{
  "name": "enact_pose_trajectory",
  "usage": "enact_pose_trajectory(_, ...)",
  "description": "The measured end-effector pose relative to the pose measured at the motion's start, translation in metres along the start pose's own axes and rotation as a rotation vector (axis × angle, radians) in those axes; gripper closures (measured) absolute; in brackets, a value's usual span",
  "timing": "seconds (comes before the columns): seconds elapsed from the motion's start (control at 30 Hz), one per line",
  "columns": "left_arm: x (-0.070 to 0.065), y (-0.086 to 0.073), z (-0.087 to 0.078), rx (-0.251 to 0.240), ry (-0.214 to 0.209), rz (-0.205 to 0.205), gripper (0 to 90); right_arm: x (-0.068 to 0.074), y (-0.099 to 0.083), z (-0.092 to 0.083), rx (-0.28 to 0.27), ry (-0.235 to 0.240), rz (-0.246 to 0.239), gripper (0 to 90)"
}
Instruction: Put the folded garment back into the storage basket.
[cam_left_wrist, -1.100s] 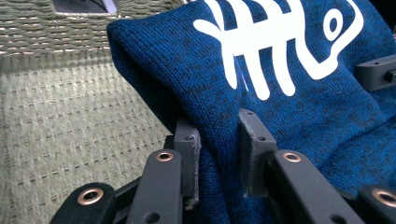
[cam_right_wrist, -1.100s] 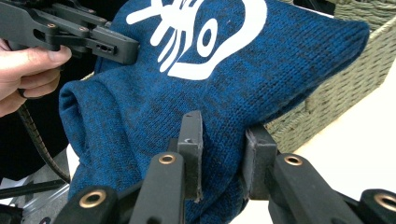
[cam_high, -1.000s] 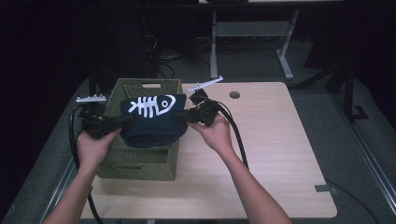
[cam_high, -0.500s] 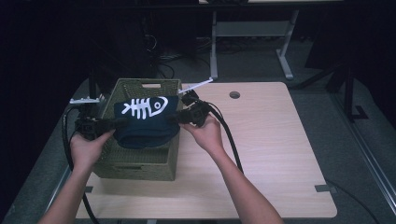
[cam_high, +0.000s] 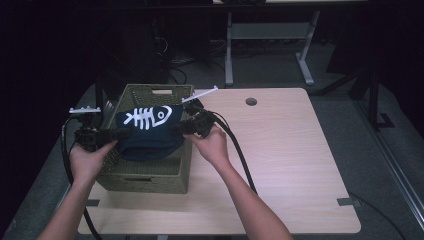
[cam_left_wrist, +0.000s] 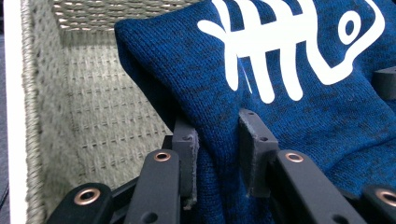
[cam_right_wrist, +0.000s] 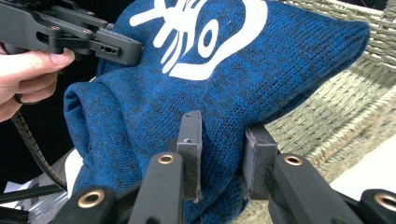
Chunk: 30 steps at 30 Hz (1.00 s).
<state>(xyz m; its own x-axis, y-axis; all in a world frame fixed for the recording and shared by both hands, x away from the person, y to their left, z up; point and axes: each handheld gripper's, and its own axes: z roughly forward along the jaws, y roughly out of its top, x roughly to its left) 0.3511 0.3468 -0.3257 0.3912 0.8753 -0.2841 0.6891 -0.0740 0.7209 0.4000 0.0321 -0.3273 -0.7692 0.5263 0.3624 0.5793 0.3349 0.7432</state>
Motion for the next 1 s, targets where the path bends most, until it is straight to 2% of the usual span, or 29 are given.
enact_pose_trajectory(0.4, 0.009, -0.004, 0.003, 0.013, 0.03, -0.012, 70.2, 0.002, -0.001, 0.016, 0.012, -0.005, 0.009, 72.0)
enact_pose_trajectory(1.0, 0.017, -0.008, 0.007, 0.028, 0.045, -0.016, 68.0, 0.0, -0.006, 0.034, 0.048, -0.018, 0.021, 70.3)
